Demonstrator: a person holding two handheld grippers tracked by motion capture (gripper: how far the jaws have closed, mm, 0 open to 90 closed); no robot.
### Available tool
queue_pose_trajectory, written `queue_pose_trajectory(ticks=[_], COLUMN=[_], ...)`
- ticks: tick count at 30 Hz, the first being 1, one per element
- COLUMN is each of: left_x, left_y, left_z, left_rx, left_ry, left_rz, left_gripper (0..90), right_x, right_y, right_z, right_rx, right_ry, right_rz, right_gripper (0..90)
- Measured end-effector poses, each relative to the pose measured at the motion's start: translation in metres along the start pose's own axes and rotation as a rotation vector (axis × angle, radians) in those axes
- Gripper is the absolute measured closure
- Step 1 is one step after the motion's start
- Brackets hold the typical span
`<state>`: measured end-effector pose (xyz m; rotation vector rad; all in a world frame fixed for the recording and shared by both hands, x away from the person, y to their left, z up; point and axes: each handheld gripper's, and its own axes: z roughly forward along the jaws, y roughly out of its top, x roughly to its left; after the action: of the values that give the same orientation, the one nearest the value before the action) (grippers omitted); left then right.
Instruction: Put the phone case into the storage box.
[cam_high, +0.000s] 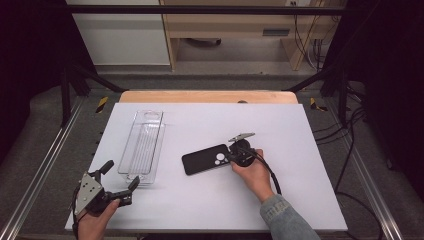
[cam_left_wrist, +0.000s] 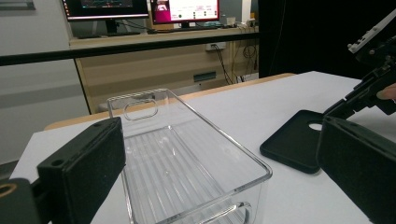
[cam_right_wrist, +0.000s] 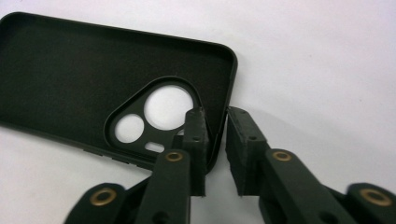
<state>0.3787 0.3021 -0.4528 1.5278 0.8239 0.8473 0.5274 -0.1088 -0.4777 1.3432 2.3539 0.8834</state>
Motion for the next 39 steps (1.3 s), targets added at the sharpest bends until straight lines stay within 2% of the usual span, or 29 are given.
queue_pose_trajectory(ticks=[3, 4, 5, 6, 8, 9, 12, 14, 18, 22, 27, 31, 33, 34, 36, 37, 38, 39], left_x=[0.0, 0.0, 0.0, 0.0, 0.0, 0.0, 0.001, 0.001, 0.0, -0.002, -0.003, -0.004, -0.004, -0.005, -0.006, -0.007, -0.008, -0.01], left_y=[0.0, 0.0, 0.0, 0.0, 0.0, 0.0, 0.0, 0.0, 0.0, 0.001, 0.0, 0.0, 0.0, 0.0, 0.002, 0.004, 0.006, 0.008], left_z=[0.0, 0.0, 0.0, 0.0, -0.001, -0.001, -0.001, -0.001, -0.001, 0.001, 0.001, -0.002, -0.003, -0.003, -0.003, -0.003, -0.002, -0.001], left_rx=[0.0, 0.0, 0.0, -0.001, -0.002, -0.002, -0.006, -0.003, 0.0, 0.003, 0.009, 0.013, 0.019, 0.02, 0.031, 0.03, 0.033, 0.039], left_ry=[-0.001, -0.001, -0.001, -0.001, -0.001, 0.0, 0.0, -0.001, 0.0, -0.008, -0.012, -0.011, -0.01, -0.014, -0.018, -0.021, -0.029, -0.03], left_rz=[0.0, 0.0, 0.0, -0.001, -0.001, -0.002, -0.004, 0.001, 0.0, 0.005, 0.009, 0.006, -0.008, -0.02, -0.027, -0.04, -0.034, -0.031], left_gripper=[1.0, 1.0, 1.0, 1.0, 1.1, 1.1, 1.0, 1.0, 1.0, 1.0, 1.0, 1.0, 1.0, 0.9, 0.9, 0.8, 0.8, 0.4], right_x=[0.0, 0.0, 0.0, -0.001, -0.003, -0.003, -0.006, -0.006, -0.003, -0.001, -0.002, -0.004, -0.005, -0.007, -0.007, -0.009, -0.009, -0.01], right_y=[-0.002, -0.003, -0.003, -0.004, -0.006, -0.006, -0.007, -0.006, -0.001, 0.003, 0.006, 0.011, 0.014, 0.017, 0.018, 0.021, 0.021, 0.024], right_z=[0.0, 0.0, 0.0, -0.001, -0.001, -0.001, -0.005, -0.009, -0.029, -0.043, -0.055, -0.063, -0.069, -0.076, -0.08, -0.087, -0.087, -0.092], right_rx=[-0.011, -0.019, -0.019, -0.03, -0.048, -0.048, -0.084, -0.116, -0.191, -0.227, -0.251, -0.257, -0.262, -0.269, -0.272, -0.278, -0.278, -0.282], right_ry=[-0.008, -0.006, -0.006, 0.005, 0.023, 0.023, 0.053, 0.062, 0.035, 0.001, -0.037, -0.05, -0.059, -0.067, -0.071, -0.075, -0.075, -0.082], right_rz=[0.027, 0.054, 0.054, 0.089, 0.127, 0.127, 0.176, 0.177, 0.13, 0.089, 0.047, 0.015, -0.013, -0.043, -0.054, -0.079, -0.079, -0.109], right_gripper=[81.2, 82.7, 82.7, 84.3, 85.7, 85.7, 86.9, 87.0, 87.9, 87.9, 88.0, 88.0, 88.0, 87.9, 88.0, 88.0, 88.0, 87.9])
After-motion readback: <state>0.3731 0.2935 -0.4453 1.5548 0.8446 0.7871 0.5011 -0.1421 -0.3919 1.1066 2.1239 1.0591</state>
